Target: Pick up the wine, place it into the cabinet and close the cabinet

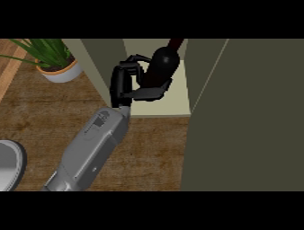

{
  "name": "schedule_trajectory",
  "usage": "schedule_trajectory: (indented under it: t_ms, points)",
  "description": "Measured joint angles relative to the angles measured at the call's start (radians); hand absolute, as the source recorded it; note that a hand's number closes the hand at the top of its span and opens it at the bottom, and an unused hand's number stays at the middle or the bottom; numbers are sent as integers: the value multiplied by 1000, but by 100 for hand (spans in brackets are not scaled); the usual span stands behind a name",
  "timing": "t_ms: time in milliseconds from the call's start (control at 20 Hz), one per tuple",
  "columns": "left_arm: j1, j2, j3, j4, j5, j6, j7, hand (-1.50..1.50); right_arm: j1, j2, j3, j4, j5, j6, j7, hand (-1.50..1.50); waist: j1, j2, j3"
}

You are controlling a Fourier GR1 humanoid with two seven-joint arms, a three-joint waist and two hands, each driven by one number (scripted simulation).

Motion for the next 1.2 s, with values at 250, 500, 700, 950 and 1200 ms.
schedule_trajectory:
  t_ms: [250,500,700,950,1200]
  points:
    - [-99,1,39,141,18,-10,-23,150,14,6,6,-4,-7,7,-5,-150,-7,2,0]
    - [-157,0,59,238,32,-8,-79,150,21,3,13,-7,-16,13,6,-150,-12,2,0]
    - [-207,4,94,322,22,-10,-150,150,18,1,6,-4,-17,19,-3,-150,-15,4,0]
    - [-255,4,137,406,18,0,-211,150,35,10,17,-4,-16,23,-19,-150,-17,5,0]
    - [-313,3,182,496,31,-14,-242,150,31,11,16,-2,-19,24,-16,-150,-26,8,0]
